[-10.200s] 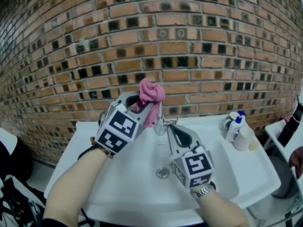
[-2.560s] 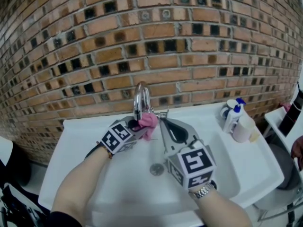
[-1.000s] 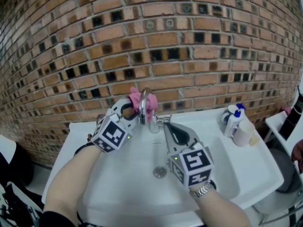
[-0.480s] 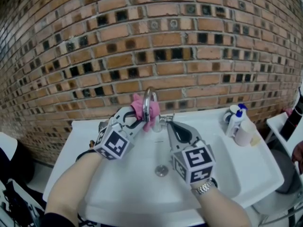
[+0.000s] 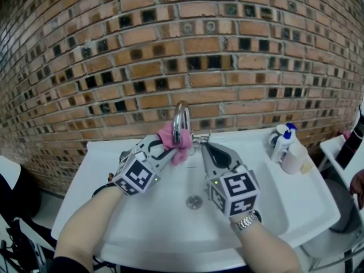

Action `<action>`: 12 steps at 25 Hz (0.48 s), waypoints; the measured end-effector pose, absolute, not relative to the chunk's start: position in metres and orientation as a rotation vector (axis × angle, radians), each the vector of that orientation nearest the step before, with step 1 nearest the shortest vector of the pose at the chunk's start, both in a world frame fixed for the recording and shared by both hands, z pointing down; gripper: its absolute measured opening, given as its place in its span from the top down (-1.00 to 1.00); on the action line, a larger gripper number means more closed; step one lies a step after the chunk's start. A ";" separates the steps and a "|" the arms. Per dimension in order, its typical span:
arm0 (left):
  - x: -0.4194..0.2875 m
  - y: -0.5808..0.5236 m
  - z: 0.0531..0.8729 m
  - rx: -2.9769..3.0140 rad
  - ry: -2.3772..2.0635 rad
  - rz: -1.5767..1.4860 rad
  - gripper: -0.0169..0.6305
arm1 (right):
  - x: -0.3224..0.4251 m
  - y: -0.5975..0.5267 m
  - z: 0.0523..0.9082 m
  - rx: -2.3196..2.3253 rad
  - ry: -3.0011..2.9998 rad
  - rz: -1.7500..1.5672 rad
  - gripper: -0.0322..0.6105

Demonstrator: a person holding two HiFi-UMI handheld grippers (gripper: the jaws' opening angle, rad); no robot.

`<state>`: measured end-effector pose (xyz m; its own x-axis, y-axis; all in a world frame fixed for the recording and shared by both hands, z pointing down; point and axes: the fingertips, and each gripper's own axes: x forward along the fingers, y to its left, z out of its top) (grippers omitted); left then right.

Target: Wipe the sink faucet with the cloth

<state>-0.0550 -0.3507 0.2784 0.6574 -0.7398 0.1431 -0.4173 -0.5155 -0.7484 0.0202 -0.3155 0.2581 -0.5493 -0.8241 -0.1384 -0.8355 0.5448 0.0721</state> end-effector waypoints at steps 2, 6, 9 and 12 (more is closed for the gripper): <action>-0.057 -0.349 0.284 -2.193 0.893 -0.606 0.71 | 0.020 -0.314 0.256 -1.421 2.680 0.195 0.86; -0.063 -0.344 0.288 -2.234 0.901 -0.608 0.71 | 0.016 -0.314 0.254 -1.322 2.692 0.157 0.86; -0.065 -0.337 0.289 -2.274 0.901 -0.594 0.71 | 0.015 -0.313 0.253 -1.253 2.720 0.137 0.86; -0.065 -0.326 0.290 -2.322 0.891 -0.582 0.71 | 0.016 -0.312 0.251 -1.180 2.750 0.102 0.69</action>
<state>-0.0650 -0.3258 0.2904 0.6819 -0.7073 0.1865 -0.4546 -0.6095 -0.6495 0.0158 -0.3121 0.2513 -0.6801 -0.7151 -0.1616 -0.7251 0.6886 0.0045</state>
